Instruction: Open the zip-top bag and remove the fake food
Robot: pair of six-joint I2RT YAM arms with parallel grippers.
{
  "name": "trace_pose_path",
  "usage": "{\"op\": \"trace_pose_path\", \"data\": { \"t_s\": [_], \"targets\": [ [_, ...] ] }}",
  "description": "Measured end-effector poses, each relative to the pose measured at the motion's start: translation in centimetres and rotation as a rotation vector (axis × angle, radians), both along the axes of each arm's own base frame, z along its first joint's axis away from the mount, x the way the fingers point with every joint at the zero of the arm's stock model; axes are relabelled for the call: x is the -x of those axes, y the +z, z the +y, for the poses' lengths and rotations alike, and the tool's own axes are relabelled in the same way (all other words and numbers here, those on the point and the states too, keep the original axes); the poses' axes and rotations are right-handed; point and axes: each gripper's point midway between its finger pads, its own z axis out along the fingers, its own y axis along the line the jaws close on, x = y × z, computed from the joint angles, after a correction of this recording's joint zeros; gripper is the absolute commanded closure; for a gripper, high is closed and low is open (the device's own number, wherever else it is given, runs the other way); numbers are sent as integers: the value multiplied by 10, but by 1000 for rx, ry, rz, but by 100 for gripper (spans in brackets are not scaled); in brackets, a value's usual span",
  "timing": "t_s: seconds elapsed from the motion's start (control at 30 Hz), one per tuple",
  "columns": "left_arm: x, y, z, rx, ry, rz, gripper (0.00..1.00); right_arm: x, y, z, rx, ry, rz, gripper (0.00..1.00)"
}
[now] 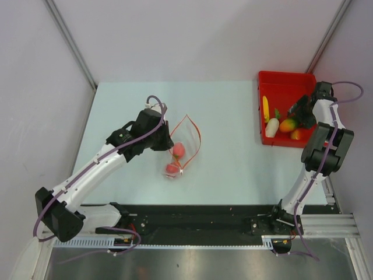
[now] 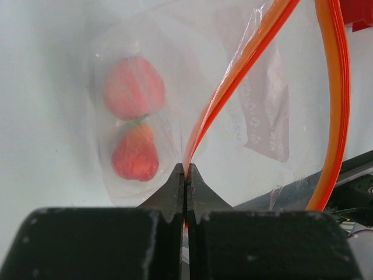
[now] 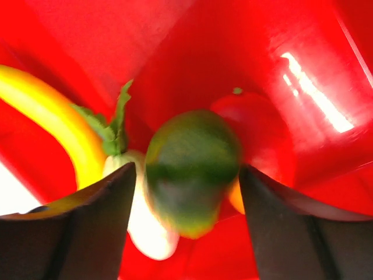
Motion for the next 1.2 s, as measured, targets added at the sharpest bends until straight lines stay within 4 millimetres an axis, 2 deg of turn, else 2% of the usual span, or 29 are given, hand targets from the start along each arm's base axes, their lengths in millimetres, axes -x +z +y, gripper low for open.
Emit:
{"op": "trace_pose_path", "data": {
  "t_s": [0.1, 0.23, 0.33, 0.4, 0.47, 0.53, 0.6, 0.67, 0.7, 0.77, 0.8, 0.83, 0.87, 0.93, 0.97, 1.03, 1.07, 1.2],
  "targets": [
    [1, -1, -2, 2, -12, 4, 100, 2, -3, -2, 19, 13, 22, 8],
    [1, 2, -6, 21, -29, 1, 100, 6, -1, -2, 75, 28, 63, 6],
    [1, 3, -9, 35, -39, -1, 100, 6, 6, 17, 102, 66, 74, 5],
    [1, 4, -10, 41, -40, -3, 100, 4, 18, 43, 112, 118, 63, 5],
    [-1, 6, -12, 52, -37, -7, 100, 2, 40, 85, 121, 202, 19, 5],
    [-2, 7, -14, 66, -34, -13, 100, 5, 69, 144, 119, 323, -54, 8],
    [-1, 6, -15, 78, -30, -16, 100, 17, 104, 214, 99, 478, -151, 13],
    [-1, 4, -15, 87, -23, -13, 100, 42, 139, 282, 65, 631, -255, 18],
    [0, 4, -15, 92, -20, -11, 100, 55, 153, 307, 42, 687, -298, 22],
    [0, 4, -15, 100, -13, -12, 100, 96, 186, 358, -13, 811, -395, 26],
    [-1, 5, -16, 105, -13, -14, 100, 110, 196, 372, -35, 848, -422, 35],
    [-1, 6, -16, 112, -8, -14, 100, 126, 207, 389, -57, 890, -452, 38],
    [-1, 6, -16, 115, -5, -14, 100, 139, 216, 403, -78, 925, -480, 45],
    [0, 7, -16, 122, 0, -12, 100, 160, 225, 430, -117, 990, -512, 53],
    [0, 7, -16, 126, 4, -11, 100, 167, 225, 439, -130, 1012, -514, 60],
    [0, 8, -17, 138, 14, -7, 100, 177, 218, 458, -149, 1051, -499, 64],
    [1, 8, -17, 145, 15, -4, 100, 181, 211, 467, -156, 1065, -483, 70],
    [3, 11, -21, 183, 27, 11, 100, 183, 171, 490, -157, 1093, -383, 78]
  ]
}}
